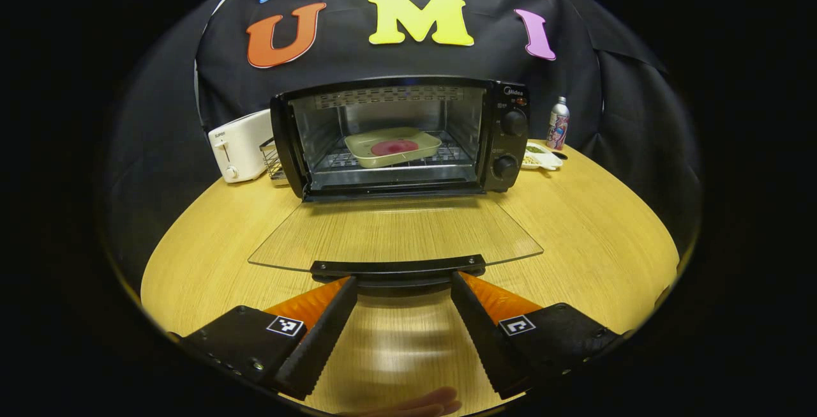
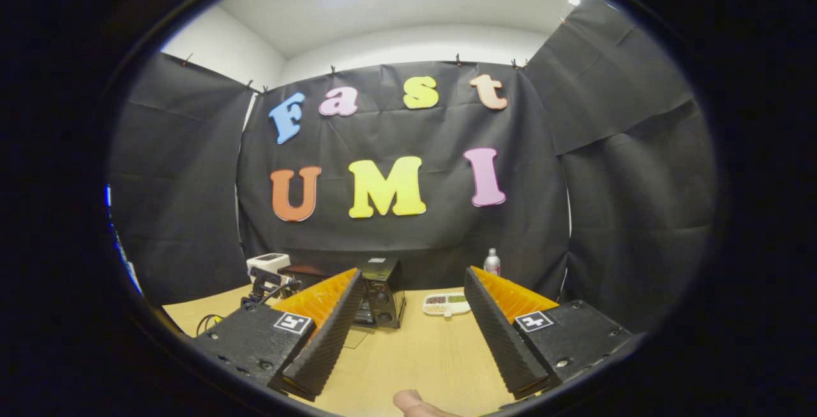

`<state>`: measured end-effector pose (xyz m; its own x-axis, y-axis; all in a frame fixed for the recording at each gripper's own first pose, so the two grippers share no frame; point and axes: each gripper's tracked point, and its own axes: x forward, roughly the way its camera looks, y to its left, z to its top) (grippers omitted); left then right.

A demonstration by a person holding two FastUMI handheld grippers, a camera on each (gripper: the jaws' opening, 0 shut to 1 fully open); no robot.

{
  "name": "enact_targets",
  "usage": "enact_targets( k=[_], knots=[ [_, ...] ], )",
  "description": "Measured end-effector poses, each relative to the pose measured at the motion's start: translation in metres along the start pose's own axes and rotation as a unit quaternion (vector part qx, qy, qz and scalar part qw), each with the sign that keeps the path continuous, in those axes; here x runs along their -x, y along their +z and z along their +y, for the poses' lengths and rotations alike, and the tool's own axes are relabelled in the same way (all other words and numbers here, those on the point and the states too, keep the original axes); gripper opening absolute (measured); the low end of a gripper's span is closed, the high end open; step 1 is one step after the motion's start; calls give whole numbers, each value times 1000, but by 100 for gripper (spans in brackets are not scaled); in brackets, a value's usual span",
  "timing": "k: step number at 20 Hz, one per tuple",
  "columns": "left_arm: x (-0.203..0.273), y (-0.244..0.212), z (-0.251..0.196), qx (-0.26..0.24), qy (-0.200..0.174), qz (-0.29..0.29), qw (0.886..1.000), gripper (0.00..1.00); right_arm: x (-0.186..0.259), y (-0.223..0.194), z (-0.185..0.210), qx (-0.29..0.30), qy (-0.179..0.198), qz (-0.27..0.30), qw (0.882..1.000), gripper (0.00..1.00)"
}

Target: Open the electric oven with the left hand, put the food in, and close the electric oven.

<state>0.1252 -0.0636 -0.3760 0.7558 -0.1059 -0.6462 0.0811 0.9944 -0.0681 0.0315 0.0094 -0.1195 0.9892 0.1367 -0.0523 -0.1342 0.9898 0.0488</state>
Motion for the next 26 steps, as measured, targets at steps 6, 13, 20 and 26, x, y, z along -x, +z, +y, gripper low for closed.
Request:
enact_targets(
  k=[6, 13, 20, 26],
  knots=[
    [7, 25, 1, 3, 3, -31, 1000, 95, -6, -5, 3, -7, -2, 8, 1000, 100],
    [16, 84, 10, -3, 0, -101, 995, 95, -6, -10, 7, -6, -7, 24, 1000, 96],
    [-7, 128, 38, 7, 0, -151, 989, 96, 17, 14, -4, 26, -35, -10, 999, 96],
    [10, 134, 50, -10, 16, -165, 986, 96, 30, 11, 5, 18, -11, 5, 1000, 100]
  ],
)
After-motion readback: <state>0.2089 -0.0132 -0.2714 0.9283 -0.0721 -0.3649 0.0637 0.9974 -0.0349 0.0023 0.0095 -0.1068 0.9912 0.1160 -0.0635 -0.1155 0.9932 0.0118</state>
